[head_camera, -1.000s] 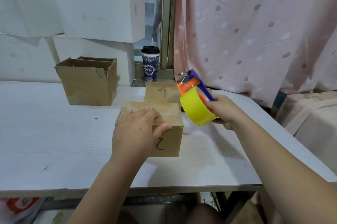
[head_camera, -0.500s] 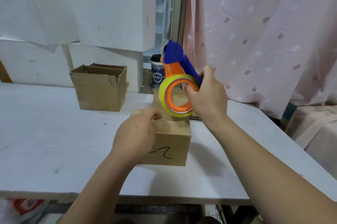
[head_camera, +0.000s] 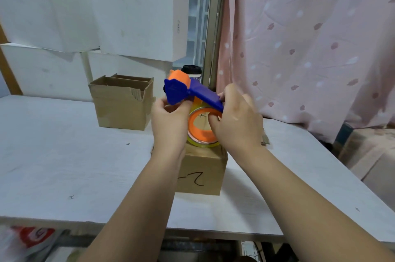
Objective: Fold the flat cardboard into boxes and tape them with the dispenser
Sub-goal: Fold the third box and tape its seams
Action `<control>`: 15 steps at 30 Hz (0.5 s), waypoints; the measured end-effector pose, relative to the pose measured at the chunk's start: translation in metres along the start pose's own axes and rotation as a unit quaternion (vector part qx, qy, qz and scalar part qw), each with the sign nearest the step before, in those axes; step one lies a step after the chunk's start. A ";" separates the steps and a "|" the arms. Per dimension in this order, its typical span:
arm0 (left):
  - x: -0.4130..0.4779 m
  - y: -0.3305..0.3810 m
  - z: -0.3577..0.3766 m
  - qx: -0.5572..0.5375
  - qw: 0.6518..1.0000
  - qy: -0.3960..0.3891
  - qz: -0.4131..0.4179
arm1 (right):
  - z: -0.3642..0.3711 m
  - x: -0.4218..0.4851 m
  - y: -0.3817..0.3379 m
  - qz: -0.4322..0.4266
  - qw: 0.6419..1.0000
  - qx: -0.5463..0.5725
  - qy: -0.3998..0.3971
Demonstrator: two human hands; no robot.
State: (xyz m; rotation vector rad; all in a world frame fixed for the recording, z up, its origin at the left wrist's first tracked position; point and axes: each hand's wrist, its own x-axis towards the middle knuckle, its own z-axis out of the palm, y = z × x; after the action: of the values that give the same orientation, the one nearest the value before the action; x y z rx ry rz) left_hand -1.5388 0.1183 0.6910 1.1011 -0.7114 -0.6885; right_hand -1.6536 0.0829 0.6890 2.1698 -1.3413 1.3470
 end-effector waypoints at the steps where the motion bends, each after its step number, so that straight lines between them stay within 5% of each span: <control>1: 0.001 -0.002 0.001 -0.007 1.000 0.011 -0.011 | -0.001 0.000 0.000 -0.002 1.000 -0.002 -0.001; 15: 0.014 -0.003 -0.006 -0.073 0.991 0.074 -0.079 | 0.010 -0.012 -0.001 -0.034 0.999 0.004 0.029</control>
State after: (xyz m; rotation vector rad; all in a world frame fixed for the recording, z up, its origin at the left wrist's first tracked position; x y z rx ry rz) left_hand -1.5265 0.1095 0.6885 1.0691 -0.4430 -0.7732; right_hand -1.6487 0.0843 0.6742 2.1445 -1.2326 1.3795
